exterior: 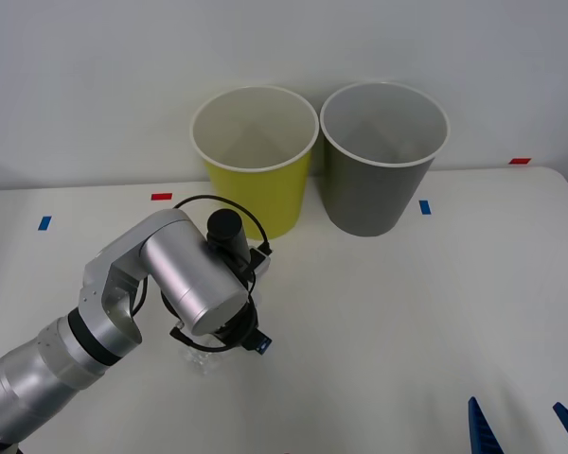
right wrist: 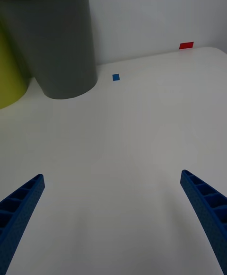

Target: Put cans in the gray bin and PET bottles in the light green bin.

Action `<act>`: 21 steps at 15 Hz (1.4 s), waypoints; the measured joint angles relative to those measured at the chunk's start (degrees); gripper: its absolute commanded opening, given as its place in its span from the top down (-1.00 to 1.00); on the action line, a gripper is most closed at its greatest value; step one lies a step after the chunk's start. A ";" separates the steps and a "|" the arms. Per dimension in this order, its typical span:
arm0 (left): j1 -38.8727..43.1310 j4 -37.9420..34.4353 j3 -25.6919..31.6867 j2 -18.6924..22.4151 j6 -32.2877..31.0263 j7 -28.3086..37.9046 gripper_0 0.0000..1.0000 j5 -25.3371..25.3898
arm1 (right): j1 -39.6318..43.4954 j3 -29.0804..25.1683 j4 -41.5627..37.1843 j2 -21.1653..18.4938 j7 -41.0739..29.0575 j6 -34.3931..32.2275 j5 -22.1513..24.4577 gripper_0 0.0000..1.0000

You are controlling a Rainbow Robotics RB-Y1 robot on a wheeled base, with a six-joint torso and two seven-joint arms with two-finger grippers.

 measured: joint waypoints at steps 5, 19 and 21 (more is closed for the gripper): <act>0.00 0.18 -0.09 0.36 -0.07 -0.36 -0.05 2.45 | 0.00 0.00 0.00 0.00 0.00 0.00 0.00 -1.00; 2.14 -5.14 -0.10 2.81 -0.25 0.62 1.00 3.22 | 0.00 0.00 0.00 0.00 0.00 0.00 0.00 -1.00; 4.23 -10.31 -0.01 3.91 -1.00 0.79 1.00 1.16 | 0.00 0.00 0.00 0.00 0.00 0.00 0.00 -1.00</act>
